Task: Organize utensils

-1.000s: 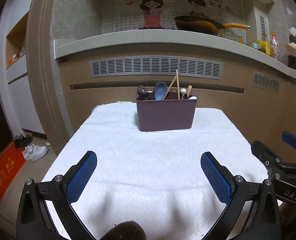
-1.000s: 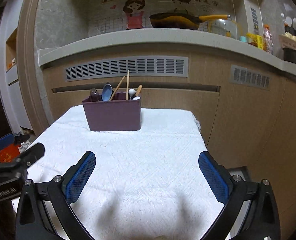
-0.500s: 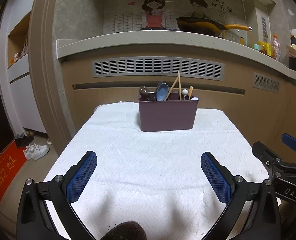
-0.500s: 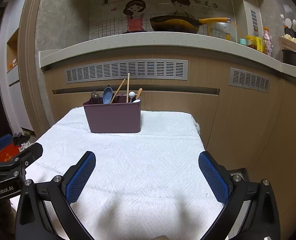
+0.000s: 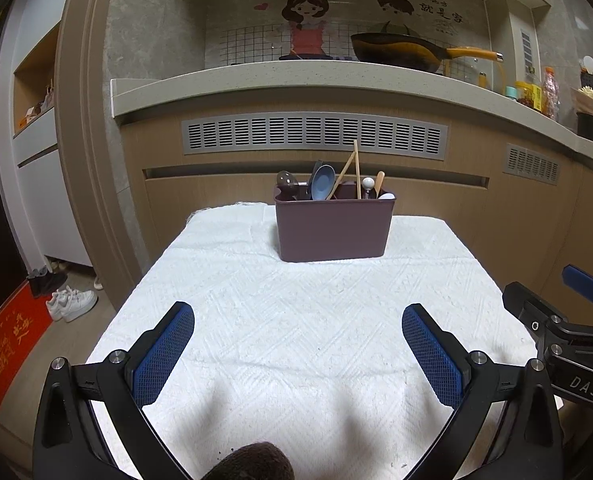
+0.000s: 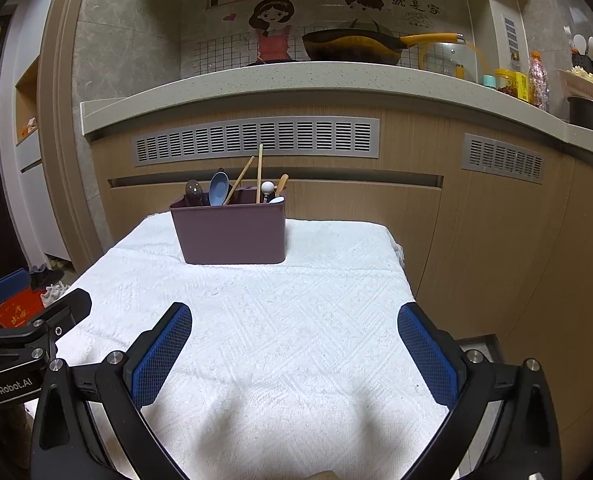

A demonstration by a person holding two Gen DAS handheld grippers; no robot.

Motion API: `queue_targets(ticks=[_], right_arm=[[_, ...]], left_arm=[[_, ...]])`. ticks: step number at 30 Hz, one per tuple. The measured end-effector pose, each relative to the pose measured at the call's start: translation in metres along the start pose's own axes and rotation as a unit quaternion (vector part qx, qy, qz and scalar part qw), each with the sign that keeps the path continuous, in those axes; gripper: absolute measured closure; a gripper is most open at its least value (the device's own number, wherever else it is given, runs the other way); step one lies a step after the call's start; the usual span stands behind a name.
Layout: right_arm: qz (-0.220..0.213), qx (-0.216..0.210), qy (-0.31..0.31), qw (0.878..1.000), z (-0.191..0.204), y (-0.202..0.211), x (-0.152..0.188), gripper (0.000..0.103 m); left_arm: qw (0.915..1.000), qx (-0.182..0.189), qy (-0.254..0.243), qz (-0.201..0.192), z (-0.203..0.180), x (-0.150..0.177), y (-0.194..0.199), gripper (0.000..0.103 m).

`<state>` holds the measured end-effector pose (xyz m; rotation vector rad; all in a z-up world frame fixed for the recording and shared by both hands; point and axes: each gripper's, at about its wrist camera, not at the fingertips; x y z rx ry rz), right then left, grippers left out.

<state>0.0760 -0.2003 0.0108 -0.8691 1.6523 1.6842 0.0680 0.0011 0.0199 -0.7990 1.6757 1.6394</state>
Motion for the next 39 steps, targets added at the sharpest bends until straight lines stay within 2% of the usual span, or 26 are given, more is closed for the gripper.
queue_targets(ticks=[39], right_arm=[[0.003, -0.002, -0.001, 1.0, 0.0012, 0.0018, 0.0021, 0.001]], left_arm=[[1.0, 0.001, -0.002, 0.0, -0.001, 0.0009, 0.0012, 0.0]])
Point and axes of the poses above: each gripper's, at about its wrist camera, not at the fingertips, and y roughly against the way its jaws point, z to its left, x to its underside, and after that the axes turned 8 degrees about z, right-handed
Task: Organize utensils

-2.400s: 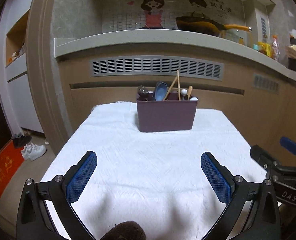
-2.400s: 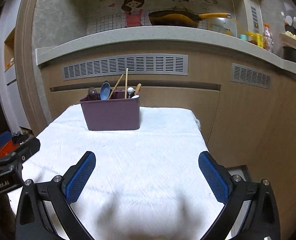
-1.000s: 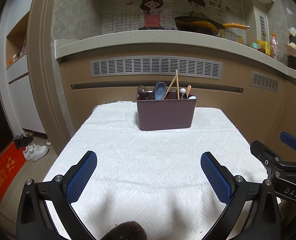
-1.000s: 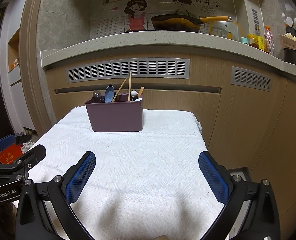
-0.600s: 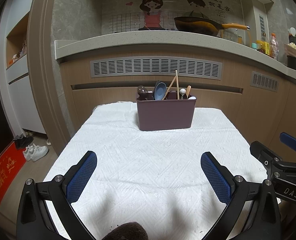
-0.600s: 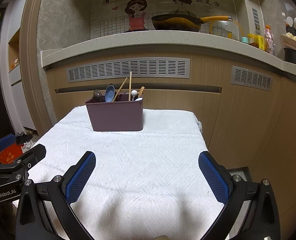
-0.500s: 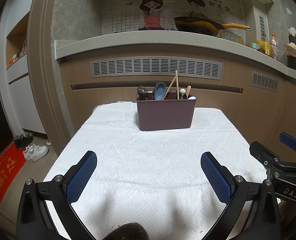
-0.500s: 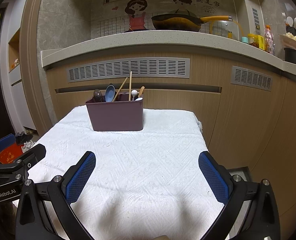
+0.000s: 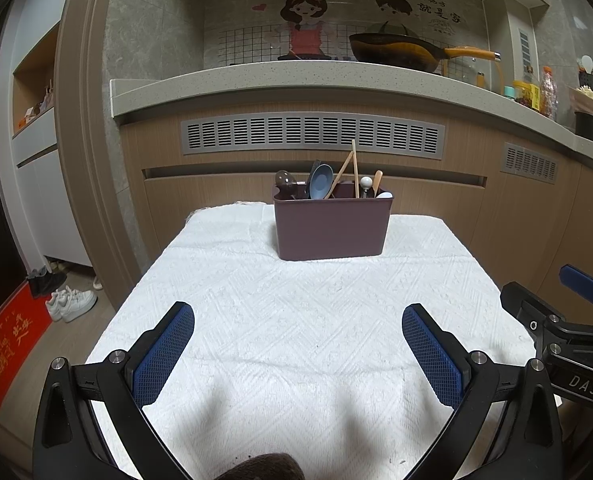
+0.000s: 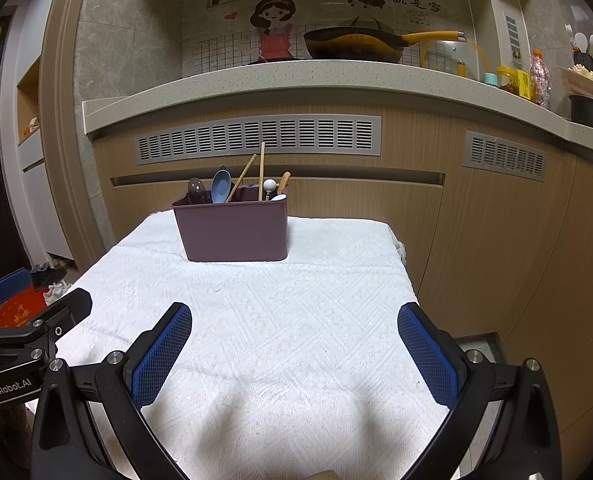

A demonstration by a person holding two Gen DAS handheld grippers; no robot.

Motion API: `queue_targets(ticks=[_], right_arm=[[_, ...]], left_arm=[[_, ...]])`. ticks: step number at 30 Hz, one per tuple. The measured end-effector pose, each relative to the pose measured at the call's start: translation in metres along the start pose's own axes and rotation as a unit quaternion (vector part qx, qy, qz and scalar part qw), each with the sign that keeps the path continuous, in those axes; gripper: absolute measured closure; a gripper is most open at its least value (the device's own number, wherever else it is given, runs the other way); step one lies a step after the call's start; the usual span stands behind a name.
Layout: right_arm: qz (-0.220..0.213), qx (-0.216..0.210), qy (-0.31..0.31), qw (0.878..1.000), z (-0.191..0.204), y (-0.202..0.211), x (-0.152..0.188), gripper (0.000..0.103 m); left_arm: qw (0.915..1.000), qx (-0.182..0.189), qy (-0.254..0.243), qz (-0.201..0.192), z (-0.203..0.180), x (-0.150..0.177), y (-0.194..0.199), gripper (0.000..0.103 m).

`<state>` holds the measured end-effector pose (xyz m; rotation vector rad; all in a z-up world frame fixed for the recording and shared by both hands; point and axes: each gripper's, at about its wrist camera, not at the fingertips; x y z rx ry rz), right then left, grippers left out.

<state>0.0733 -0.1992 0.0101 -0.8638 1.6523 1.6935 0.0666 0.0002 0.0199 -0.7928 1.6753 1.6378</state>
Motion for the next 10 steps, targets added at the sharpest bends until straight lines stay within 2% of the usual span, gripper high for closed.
queue_targets(ticks=[10], right_arm=[[-0.001, -0.001, 0.0, 1.0, -0.0004, -0.0002, -0.0005, 0.001]], left_arm=[[1.0, 0.0, 0.003, 0.002, 0.0004, 0.0029, 0.0017, 0.0]])
Point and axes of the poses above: each gripper's, at about its wrist camera, not at the fingertips, and y roughly against the way its jaws point, z to its left, x to its underside, and after that the axes turned 8 degrees about z, right-handed
